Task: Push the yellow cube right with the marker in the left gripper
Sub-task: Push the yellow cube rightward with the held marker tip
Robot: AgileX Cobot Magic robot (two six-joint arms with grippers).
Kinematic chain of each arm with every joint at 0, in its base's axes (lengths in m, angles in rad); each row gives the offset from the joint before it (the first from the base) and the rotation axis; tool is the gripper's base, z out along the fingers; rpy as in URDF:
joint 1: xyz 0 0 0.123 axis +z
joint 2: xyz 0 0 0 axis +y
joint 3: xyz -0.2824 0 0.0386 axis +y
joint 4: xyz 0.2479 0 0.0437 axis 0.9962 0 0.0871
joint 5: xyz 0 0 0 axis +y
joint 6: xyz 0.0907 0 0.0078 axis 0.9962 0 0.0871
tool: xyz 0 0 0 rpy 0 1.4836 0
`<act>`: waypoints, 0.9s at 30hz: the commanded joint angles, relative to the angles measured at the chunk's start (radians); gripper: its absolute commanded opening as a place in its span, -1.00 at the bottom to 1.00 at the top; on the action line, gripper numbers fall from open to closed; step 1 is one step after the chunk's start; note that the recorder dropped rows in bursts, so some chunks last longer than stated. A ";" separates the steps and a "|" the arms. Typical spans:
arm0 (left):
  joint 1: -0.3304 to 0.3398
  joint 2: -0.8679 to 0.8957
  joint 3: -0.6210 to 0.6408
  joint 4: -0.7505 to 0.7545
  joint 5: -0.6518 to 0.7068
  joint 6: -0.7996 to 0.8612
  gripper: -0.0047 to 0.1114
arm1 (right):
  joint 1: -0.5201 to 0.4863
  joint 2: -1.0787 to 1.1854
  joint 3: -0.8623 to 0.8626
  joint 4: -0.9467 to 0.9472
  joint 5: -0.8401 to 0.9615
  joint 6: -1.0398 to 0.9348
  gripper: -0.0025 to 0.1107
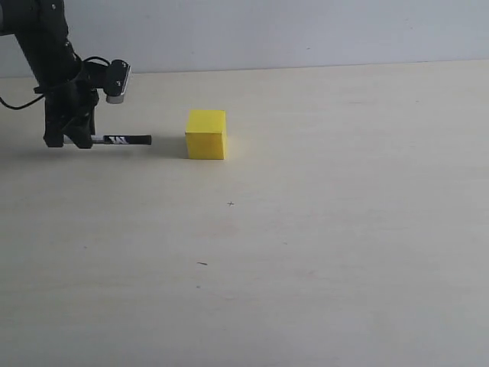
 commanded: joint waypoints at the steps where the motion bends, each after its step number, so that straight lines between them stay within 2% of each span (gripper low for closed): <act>1: -0.028 0.013 -0.009 -0.010 -0.007 -0.002 -0.92 | -0.006 -0.006 0.005 0.002 -0.011 0.000 -0.96; 10: -0.147 0.066 -0.101 -0.010 -0.015 0.022 -0.92 | -0.006 -0.006 0.005 0.002 -0.011 -0.001 -0.96; 13: -0.150 0.073 -0.114 -0.016 0.010 0.012 -0.92 | -0.006 -0.006 0.005 0.002 -0.011 -0.001 -0.96; 21: -0.091 0.073 -0.114 -0.017 0.056 -0.126 -0.92 | -0.006 -0.006 0.005 0.002 -0.011 -0.003 -0.96; 27: -0.101 0.073 -0.114 -0.057 0.056 -0.166 -0.92 | -0.006 -0.006 0.005 0.002 -0.011 -0.001 -0.96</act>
